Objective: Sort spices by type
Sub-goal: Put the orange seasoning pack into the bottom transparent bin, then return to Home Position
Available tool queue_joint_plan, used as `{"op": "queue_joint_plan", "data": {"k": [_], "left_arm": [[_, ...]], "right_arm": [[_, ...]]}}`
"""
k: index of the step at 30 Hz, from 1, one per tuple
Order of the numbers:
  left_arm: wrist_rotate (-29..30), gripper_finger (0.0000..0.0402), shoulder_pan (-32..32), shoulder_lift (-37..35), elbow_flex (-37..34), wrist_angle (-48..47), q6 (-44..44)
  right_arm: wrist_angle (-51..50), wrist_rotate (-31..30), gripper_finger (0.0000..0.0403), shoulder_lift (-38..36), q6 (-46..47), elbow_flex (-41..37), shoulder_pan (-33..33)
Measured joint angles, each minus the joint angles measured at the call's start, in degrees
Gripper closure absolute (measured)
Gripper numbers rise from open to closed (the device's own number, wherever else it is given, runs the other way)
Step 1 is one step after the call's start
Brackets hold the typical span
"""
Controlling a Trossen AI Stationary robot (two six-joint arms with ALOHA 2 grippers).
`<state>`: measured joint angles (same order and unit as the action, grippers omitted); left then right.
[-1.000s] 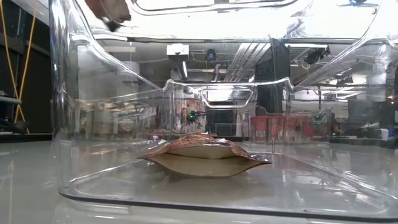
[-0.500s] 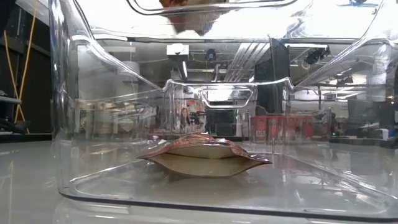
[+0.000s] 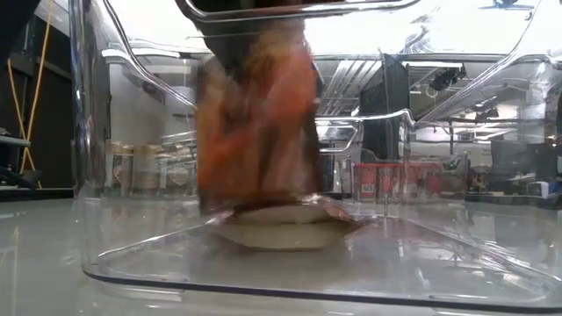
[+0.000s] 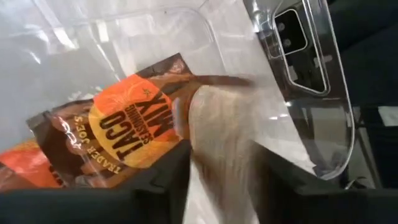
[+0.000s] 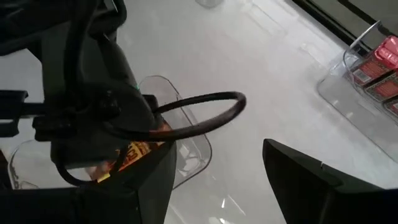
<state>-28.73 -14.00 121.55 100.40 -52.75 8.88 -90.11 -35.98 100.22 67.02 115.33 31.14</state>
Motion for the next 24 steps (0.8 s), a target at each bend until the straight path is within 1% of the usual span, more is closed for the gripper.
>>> {"op": "queue_joint_plan", "data": {"k": [6, 10, 13, 17, 20, 22, 24], "left_arm": [[-2.84, 0.0194, 0.17, 0.21, 0.0, -0.2, -1.29], [-1.91, 0.0157, 1.1, -0.1, -0.02, -0.33, 1.55], [2.01, 0.0146, 3.32, -0.68, 1.1, -1.25, 1.76], [3.5, 0.0145, 7.01, -0.71, 4.63, -5.15, 3.84], [5.33, 0.0147, 10.29, -0.78, 7.83, -12.88, 5.98], [5.41, 0.0147, 13.18, -1.81, 8.1, -18.96, 7.15], [4.85, 0.0147, 16.12, -3.74, 6.74, -22.23, 7.69]], "right_arm": [[0.29, -1.13, 0.0167, -0.02, -0.29, 0.0, -0.08], [0.24, -1.11, 0.0167, -0.02, -0.66, 0.0, -0.02], [0.18, -1.15, 0.0167, -0.04, -1.45, 0.0, -0.03], [0.16, -3.25, 0.0167, -0.04, -1.49, 0.0, -0.26], [0.14, -4.02, 0.0167, -0.04, -1.51, 0.0, -0.76], [0.11, -4.06, 0.0167, -0.04, -1.61, 0.0, -1.28], [0.13, -4.06, 0.0167, -0.04, -2.7, 0.0, -1.97]]}}
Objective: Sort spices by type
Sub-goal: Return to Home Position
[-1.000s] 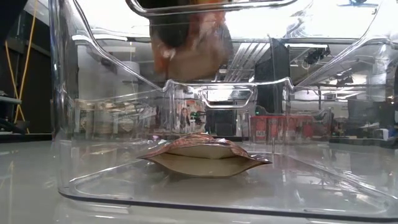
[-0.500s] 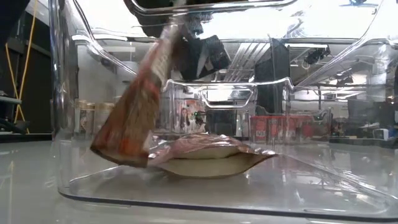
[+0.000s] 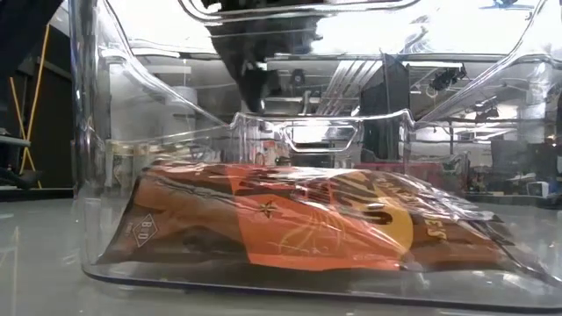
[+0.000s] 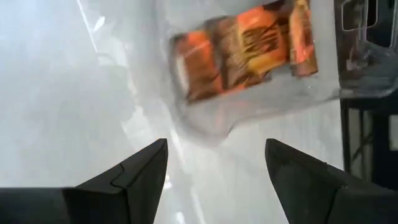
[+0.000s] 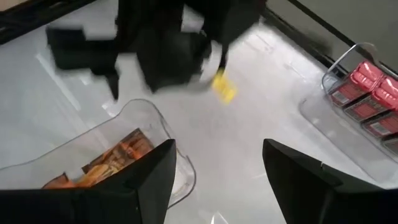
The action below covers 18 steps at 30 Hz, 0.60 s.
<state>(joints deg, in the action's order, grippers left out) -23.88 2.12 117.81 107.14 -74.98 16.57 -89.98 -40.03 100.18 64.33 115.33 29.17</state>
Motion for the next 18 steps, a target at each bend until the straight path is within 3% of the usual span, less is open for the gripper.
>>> {"op": "queue_joint_plan", "data": {"k": [3, 8, 13, 18], "left_arm": [[-2.12, 0.0147, 3.55, -6.69, -7.38, 3.62, -2.58], [-2.54, 0.0147, 7.1, -27.69, -30.66, 25.27, -13.5], [4.87, 0.0147, 5.93, -51.34, -54.97, 50.96, -31.33], [14.27, 0.0147, 1.99, -67.99, -73.32, 73.55, -47.25]], "right_arm": [[-0.01, 0.06, 0.0167, 0.0, -0.37, 0.0, -1.51], [-0.01, 0.17, 0.0174, -0.12, -2.87, 0.0, -4.72], [-0.02, 1.73, 0.022, -0.24, -14.31, 0.0, -8.5], [-0.04, 8.98, 0.0308, -0.26, -20.69, 0.0, -13.86]]}}
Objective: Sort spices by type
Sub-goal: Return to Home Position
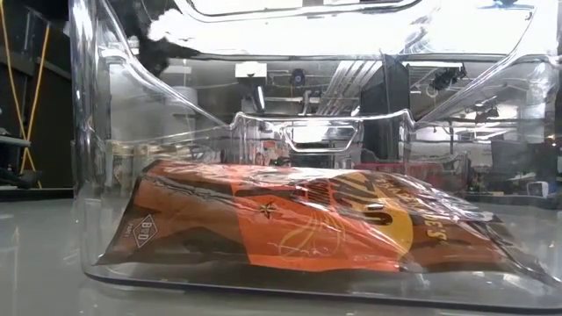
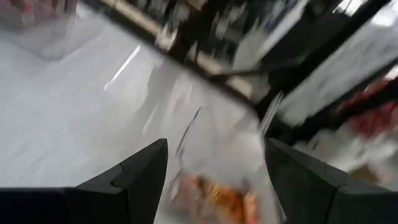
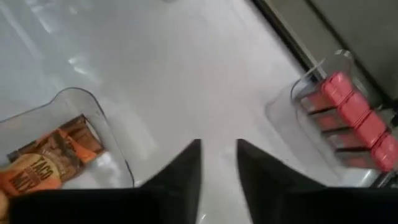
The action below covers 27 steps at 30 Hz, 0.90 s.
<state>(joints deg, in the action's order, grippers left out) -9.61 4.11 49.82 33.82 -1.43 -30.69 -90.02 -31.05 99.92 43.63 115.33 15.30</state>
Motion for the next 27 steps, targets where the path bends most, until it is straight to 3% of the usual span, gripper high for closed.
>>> {"op": "queue_joint_plan", "data": {"k": [4, 8, 13, 14, 19, 22, 27], "left_arm": [[5.19, 0.0166, -1.67, -10.2, -10.01, 7.61, -5.3], [10.59, 0.0236, -3.05, -19.41, -17.54, 13.33, -5.25], [12.7, 0.0375, -3.12, -28.38, -24.21, 16.58, -3.81], [12.68, 0.0388, -3.12, -29.92, -25.2, 16.37, -4.24], [13.29, 0.0393, -3.12, -35.55, -29.46, 16.1, -4.83], [14.59, 0.0399, -3.07, -37.65, -31.73, 16.42, -6.12], [15.04, 0.0401, -3.01, -39.71, -33.22, 13.39, -7.66]], "right_arm": [[0.02, 3.14, 0.0391, -1.25, 5.18, 0.0, -0.9], [0.0, 2.6, 0.0386, -3.46, 12.73, 0.0, 0.27], [-0.02, 0.99, 0.0398, -6.28, 21.72, 0.02, 1.6], [-0.04, 1.1, 0.0396, -6.61, 22.39, 0.02, 1.71], [0.0, 3.47, 0.0401, -6.97, 23.57, 0.02, 1.27], [0.28, 8.03, 0.0401, -7.26, 22.66, -1.08, -0.43], [2.97, 16.2, 0.0402, -12.02, 23.39, -14.09, -1.83]]}}
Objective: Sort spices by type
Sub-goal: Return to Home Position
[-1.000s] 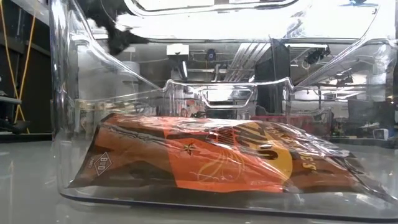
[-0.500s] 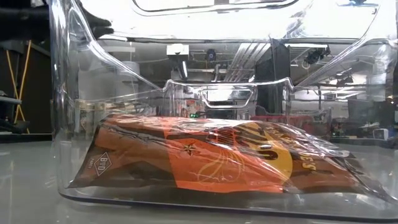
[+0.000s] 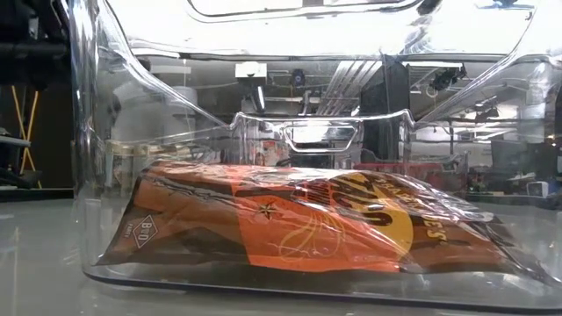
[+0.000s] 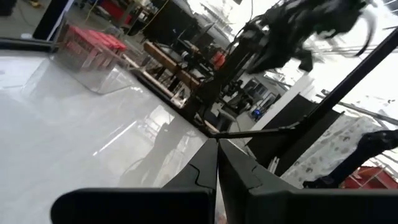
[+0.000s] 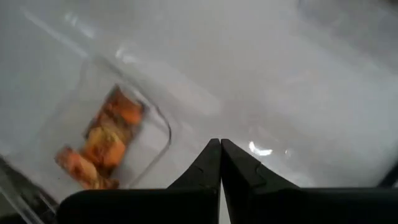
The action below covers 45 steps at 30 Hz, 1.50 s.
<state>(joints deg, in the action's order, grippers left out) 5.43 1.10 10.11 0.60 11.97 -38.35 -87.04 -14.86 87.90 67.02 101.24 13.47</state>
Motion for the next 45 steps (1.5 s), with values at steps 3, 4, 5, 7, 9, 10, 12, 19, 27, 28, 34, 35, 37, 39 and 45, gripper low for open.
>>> {"op": "queue_joint_plan", "data": {"k": [3, 4, 5, 7, 9, 10, 12, 19, 27, 28, 34, 35, 37, 39, 45], "left_arm": [[0.0, 0.0401, 0.0, -0.53, 0.0, 0.64, 1.53], [0.0, 0.0401, 0.0, -0.59, 0.0, 1.28, 2.69], [-0.01, 0.0401, 0.0, -0.59, 0.0, 1.88, 3.79], [-0.24, 0.0401, 0.0, -0.57, 0.0, 2.3, 5.27], [-0.24, 0.0401, 0.0, -0.57, 0.0, 2.38, 6.05], [-0.24, 0.0401, 0.0, -0.57, 0.0, 2.36, 6.03], [-0.24, 0.0401, 0.0, -0.55, 0.0, 2.36, 5.86], [-0.24, 0.0401, 0.0, -0.55, 0.0, 2.21, 6.01], [-0.26, 0.0401, 0.0, -0.55, 0.0, 2.03, 6.01], [-0.26, 0.0401, 0.0, -0.55, 0.0, 2.04, 6.01], [-0.26, 0.0401, 0.0, -0.55, 0.0, 1.99, 6.01], [-0.26, 0.0401, 0.0, -0.55, 0.0, 1.99, 6.01], [-0.27, 0.0401, 0.0, -0.55, 0.0, 2.0, 6.01], [-0.27, 0.0401, 0.0, -0.55, 0.02, 1.99, 6.01], [-0.28, 0.0401, 0.0, -0.55, 0.02, 1.99, 6.01]], "right_arm": [[11.11, 1.72, 0.0402, -5.76, -2.28, -12.05, -0.69], [16.38, 1.62, 0.0402, -8.14, -3.49, -16.1, -1.38], [21.84, 1.49, 0.0402, -10.64, -5.2, -20.09, -2.52], [31.88, 1.41, 0.0402, -15.72, -9.46, -27.88, -5.31], [39.04, 1.66, 0.0402, -20.78, -14.62, -35.19, -8.98], [41.84, 2.02, 0.0402, -23.33, -17.22, -38.76, -11.05], [47.39, 3.76, 0.0402, -28.97, -22.9, -45.47, -15.62], [69.8, 17.05, 0.0403, -48.42, -38.27, -68.2, -25.3], [98.58, 19.83, 0.0403, -63.94, -32.76, -89.42, -22.85], [100.25, 19.47, 0.0403, -64.47, -33.02, -90.58, -22.19], [103.19, 16.78, 0.0403, -65.14, -39.61, -95.95, -19.07], [103.85, 16.75, 0.0403, -65.14, -40.5, -96.84, -18.95], [104.78, 16.81, 0.0403, -65.14, -42.84, -98.44, -18.93], [104.78, 16.46, 0.0403, -65.14, -45.15, -99.52, -18.93], [94.81, 15.7, 0.0403, -65.08, -46.08, -100.61, -19.08]]}}
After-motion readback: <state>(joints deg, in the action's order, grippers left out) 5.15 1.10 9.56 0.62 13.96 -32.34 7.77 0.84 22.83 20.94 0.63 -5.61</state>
